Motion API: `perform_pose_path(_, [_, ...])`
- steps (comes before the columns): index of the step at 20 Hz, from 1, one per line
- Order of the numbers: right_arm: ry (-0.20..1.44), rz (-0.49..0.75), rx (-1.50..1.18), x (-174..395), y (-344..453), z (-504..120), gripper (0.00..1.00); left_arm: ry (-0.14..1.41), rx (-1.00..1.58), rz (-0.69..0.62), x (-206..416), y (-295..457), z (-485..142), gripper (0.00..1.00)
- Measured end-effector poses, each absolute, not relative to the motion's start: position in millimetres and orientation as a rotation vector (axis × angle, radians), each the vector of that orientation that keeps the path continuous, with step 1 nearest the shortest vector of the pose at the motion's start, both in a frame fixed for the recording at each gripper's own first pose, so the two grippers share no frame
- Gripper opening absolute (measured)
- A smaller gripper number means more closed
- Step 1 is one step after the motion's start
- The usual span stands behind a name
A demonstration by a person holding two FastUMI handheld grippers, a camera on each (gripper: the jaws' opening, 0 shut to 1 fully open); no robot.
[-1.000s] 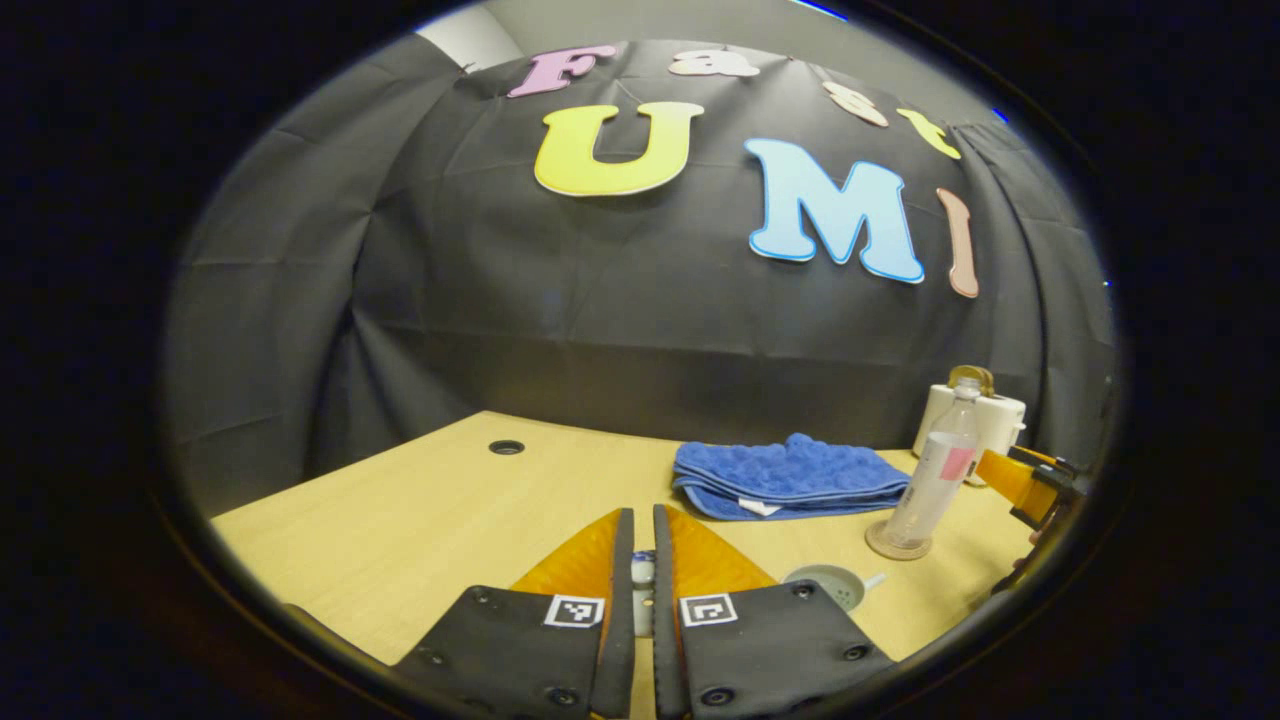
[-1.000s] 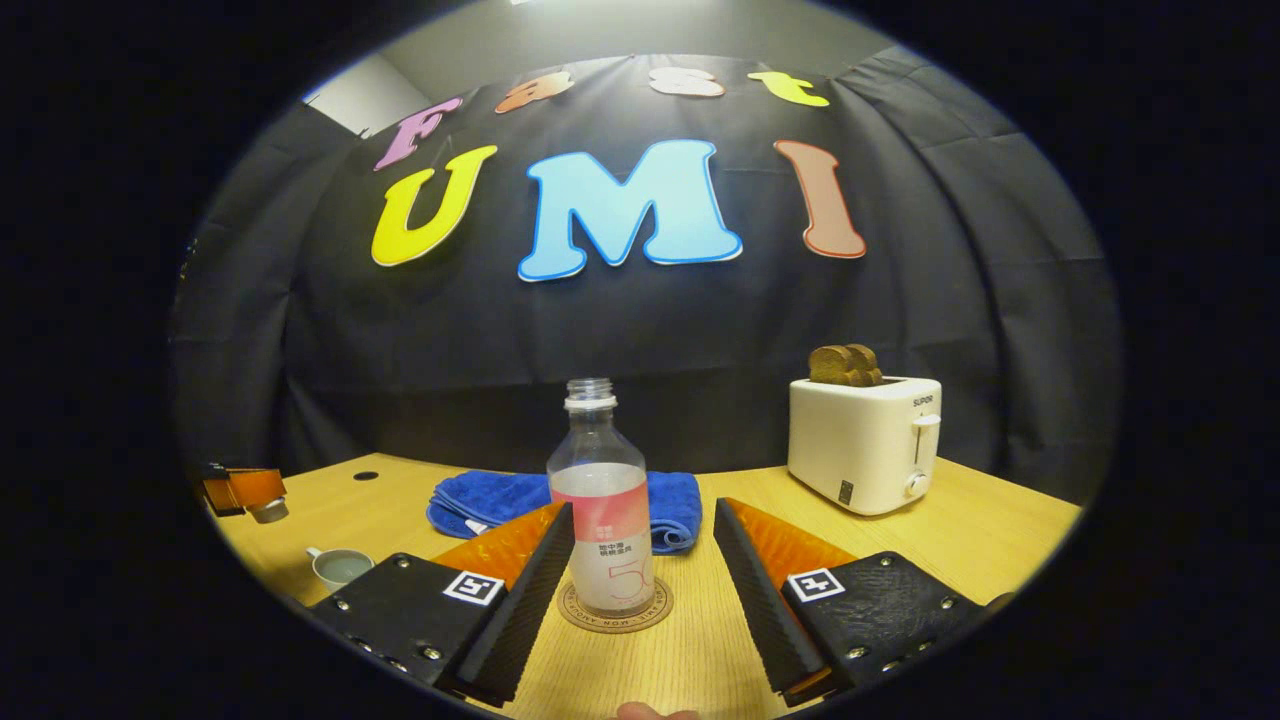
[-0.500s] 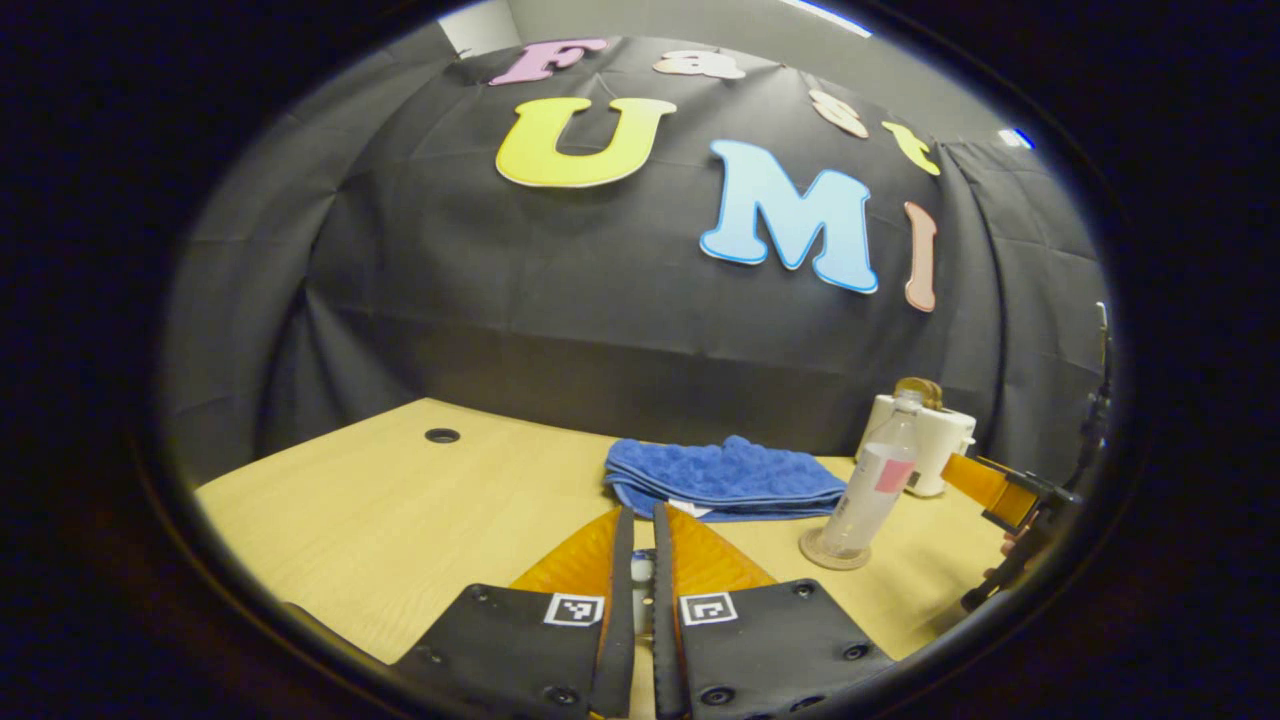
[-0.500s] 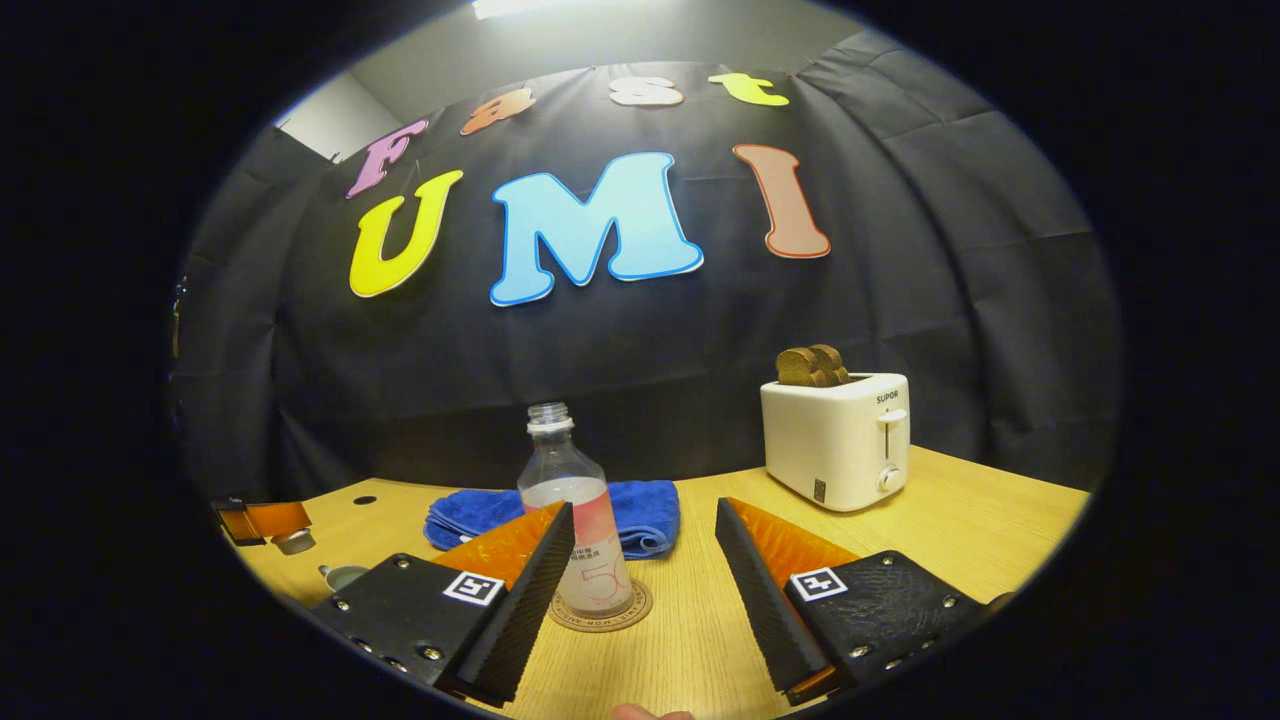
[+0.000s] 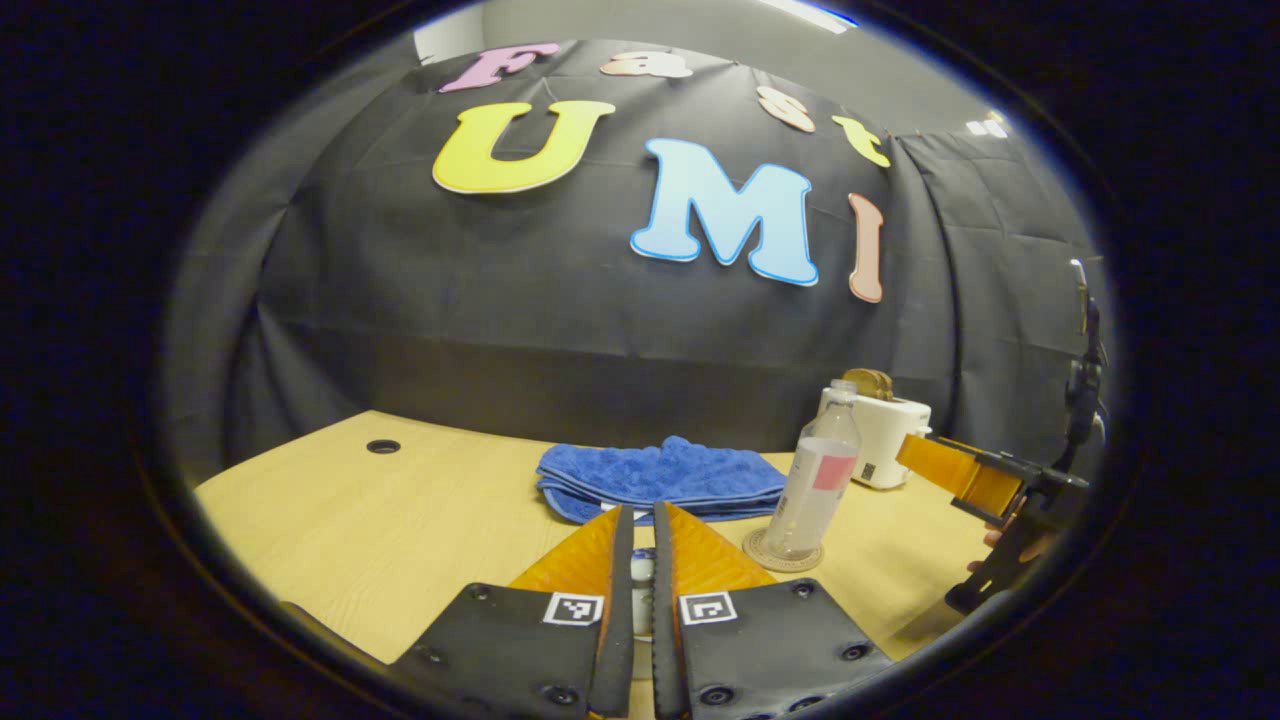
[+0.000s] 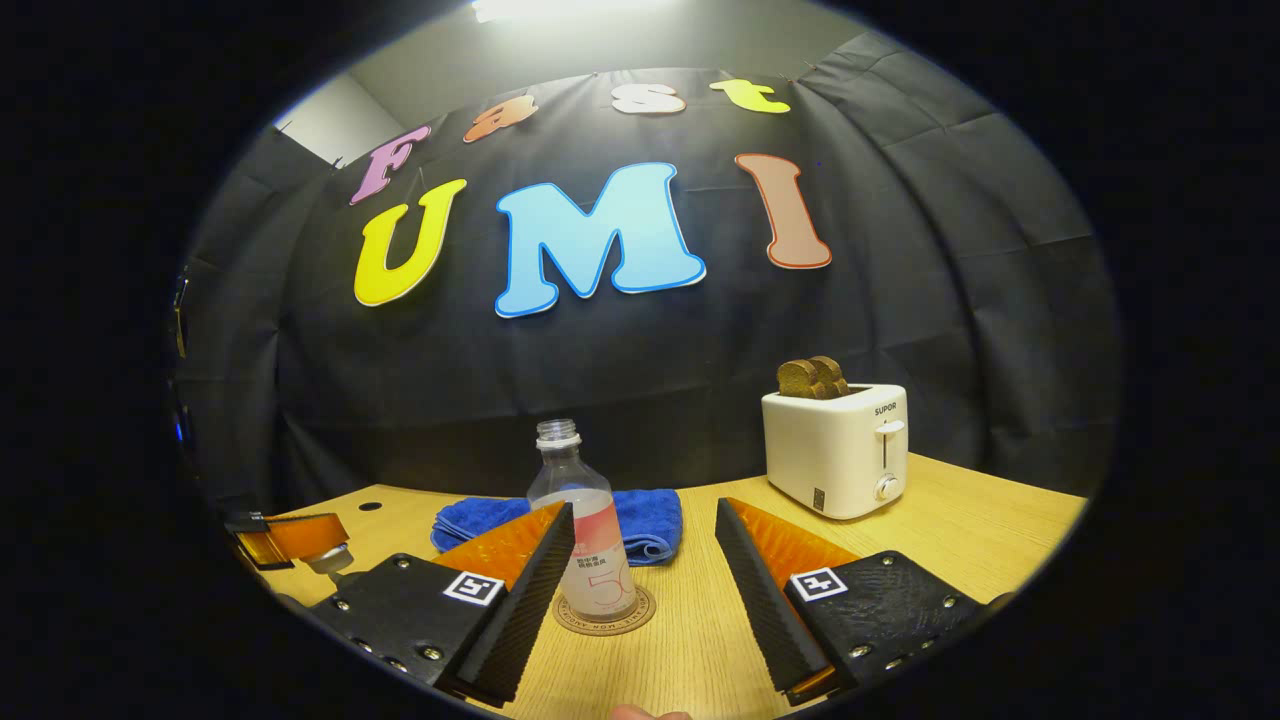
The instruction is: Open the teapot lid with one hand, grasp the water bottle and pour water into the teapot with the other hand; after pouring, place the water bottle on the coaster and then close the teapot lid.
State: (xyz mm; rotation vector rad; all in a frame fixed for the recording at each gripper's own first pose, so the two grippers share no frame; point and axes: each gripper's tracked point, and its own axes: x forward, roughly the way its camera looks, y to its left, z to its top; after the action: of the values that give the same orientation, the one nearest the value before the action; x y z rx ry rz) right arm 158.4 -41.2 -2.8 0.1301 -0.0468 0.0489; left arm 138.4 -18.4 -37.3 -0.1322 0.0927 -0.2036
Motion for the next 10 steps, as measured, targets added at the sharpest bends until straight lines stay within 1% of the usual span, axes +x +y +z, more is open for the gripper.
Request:
perform_pose_path(4, [-0.048,0.048,0.15,157.7,-43.7,-1.0,0.89,0.113,-0.092,-0.218,139.7,-30.4,-47.4,0.14])
perform_pose_path(10, [-0.063,0.044,0.165,155.7,-46.9,4.1,0.89,0.137,-0.055,-0.202,144.1,-31.8,-58.8,0.14])
